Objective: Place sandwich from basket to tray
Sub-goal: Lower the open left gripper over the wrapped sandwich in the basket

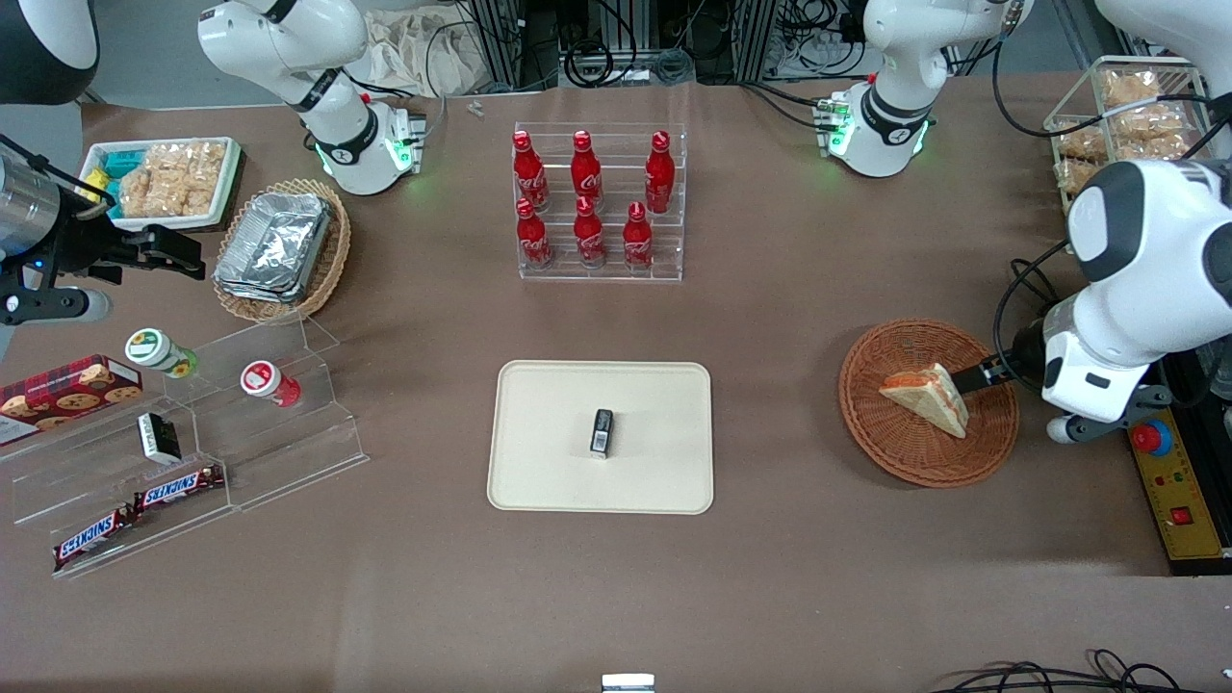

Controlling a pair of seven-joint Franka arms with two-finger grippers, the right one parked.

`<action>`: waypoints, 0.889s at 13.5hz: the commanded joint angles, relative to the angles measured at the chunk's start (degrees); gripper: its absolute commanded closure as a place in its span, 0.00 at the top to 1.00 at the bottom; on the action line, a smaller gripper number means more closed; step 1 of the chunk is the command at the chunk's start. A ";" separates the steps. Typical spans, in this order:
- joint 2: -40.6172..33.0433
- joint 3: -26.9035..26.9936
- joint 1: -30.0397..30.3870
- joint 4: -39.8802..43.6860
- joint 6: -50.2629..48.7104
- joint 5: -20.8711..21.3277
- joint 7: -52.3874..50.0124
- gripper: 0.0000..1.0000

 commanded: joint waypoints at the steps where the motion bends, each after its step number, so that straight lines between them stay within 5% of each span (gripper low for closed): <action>1: -0.20 0.01 -0.01 -7.28 10.00 0.84 -8.36 1.00; 12: 3.14 0.63 0.34 -15.66 19.01 5.41 -23.23 1.00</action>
